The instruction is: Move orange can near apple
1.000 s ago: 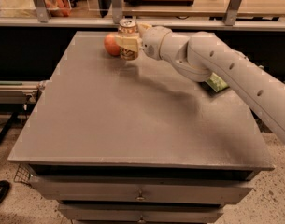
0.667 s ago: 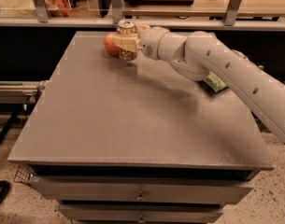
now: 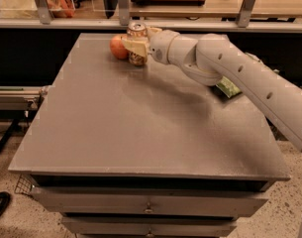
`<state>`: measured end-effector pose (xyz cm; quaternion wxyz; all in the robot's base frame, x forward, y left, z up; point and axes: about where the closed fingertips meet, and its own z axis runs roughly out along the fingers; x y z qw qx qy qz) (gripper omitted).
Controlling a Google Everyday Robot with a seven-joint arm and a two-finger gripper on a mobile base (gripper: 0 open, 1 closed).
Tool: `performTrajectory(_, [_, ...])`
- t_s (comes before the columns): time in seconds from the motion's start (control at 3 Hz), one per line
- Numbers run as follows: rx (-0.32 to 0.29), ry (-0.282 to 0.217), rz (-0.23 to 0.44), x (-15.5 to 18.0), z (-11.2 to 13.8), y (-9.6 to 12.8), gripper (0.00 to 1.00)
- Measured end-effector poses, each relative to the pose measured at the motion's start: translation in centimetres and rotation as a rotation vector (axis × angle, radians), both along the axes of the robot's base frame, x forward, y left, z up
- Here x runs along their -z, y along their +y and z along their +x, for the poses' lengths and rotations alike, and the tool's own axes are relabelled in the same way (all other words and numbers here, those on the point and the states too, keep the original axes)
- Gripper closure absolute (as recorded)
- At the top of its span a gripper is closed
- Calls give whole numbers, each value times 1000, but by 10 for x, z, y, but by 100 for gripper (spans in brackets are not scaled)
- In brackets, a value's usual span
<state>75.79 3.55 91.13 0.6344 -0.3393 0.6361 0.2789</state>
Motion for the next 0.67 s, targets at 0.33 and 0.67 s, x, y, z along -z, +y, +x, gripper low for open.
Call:
performTrajectory(0.33, [1,6,0,3,0,0,0])
performTrajectory(0.67, [12,6,-2,2,-7,-9,0])
